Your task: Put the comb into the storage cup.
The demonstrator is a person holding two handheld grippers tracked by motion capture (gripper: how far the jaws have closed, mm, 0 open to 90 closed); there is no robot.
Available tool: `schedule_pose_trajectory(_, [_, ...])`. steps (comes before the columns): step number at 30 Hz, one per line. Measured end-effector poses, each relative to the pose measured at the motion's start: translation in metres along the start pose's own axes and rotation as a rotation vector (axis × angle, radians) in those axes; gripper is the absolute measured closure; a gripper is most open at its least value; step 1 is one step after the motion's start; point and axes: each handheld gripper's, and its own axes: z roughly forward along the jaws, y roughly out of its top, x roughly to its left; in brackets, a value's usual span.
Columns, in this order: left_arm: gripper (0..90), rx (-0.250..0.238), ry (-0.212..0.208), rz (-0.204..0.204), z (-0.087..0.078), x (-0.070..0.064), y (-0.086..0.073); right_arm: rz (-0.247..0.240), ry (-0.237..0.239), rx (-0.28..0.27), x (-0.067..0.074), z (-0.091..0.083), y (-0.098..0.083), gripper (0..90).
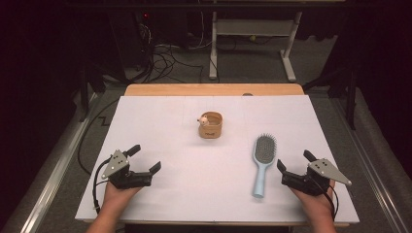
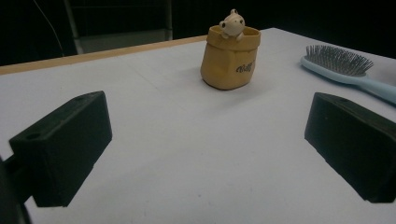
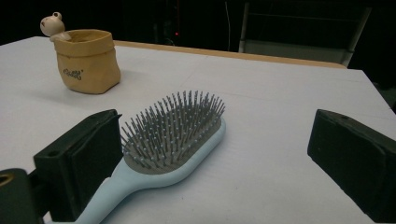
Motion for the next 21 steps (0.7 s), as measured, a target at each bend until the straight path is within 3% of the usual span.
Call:
schedule_pose_trajectory(9, [0.5, -0.012, 0.007, 0.001, -0.0008, -0.0002, 0.0008, 0.001, -0.002, 0.006, -0.0001, -0.0005, -0.0004, 10.6])
schedule_pose_trajectory(21, [0.0, -0.003, -0.007, -0.007, 0.0003, 0.0014, 0.0018, -0.001, 0.02, 0.02, 0.0008, -0.0014, -0.0007, 30.2])
